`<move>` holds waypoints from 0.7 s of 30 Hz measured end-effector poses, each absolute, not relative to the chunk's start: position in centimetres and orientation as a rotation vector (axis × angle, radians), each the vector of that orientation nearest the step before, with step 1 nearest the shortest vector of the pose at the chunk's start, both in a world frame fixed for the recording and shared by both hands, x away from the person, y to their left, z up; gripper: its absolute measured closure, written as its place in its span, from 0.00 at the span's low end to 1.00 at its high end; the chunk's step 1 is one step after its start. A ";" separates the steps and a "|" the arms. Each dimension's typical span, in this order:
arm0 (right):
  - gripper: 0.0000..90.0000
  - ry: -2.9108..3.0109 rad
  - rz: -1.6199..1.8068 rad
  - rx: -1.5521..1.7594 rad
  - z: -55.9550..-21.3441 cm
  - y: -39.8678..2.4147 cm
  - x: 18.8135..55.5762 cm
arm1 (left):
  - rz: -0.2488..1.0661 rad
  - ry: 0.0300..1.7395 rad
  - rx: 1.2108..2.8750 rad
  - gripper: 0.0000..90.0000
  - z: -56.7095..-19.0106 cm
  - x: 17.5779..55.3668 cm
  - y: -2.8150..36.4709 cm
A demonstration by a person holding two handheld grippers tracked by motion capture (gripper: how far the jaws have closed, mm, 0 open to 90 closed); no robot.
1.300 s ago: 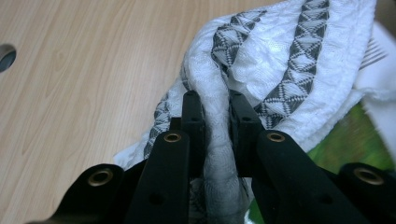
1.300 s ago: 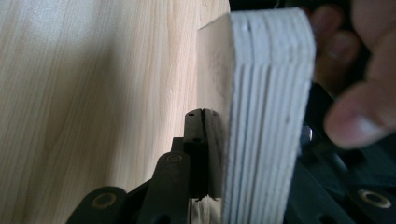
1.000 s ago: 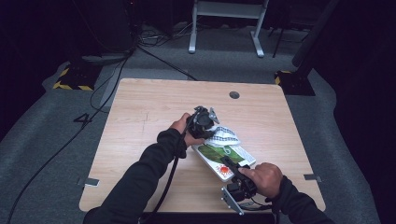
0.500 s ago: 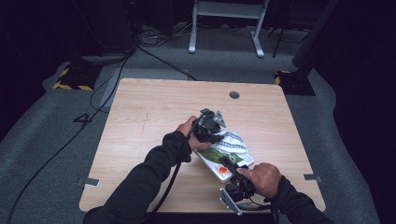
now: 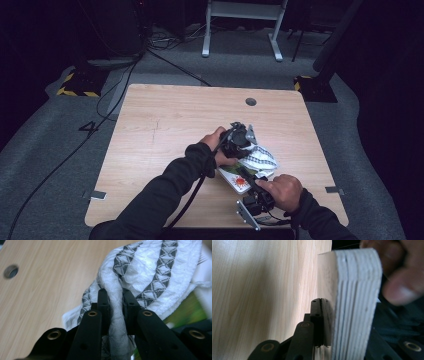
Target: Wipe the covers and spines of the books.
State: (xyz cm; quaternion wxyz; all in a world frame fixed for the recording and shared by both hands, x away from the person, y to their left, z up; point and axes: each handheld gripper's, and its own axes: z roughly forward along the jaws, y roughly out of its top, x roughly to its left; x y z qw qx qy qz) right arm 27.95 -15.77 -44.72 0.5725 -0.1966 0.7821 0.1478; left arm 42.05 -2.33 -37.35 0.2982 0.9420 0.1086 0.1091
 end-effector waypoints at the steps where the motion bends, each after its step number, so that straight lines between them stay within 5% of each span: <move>1: 0.88 1.833 0.350 -0.458 -44.7 -15.8 28.0 | 0.296 0.334 2.500 0.89 -37.7 42.6 -1.3; 10: 0.88 1.830 0.329 -0.466 -44.9 -15.9 28.1 | 0.304 0.551 2.486 0.89 -39.4 44.9 4.6; 21: 0.88 1.840 0.312 -0.482 -45.5 -15.2 28.4 | 0.250 0.372 2.465 0.89 -38.3 41.1 2.1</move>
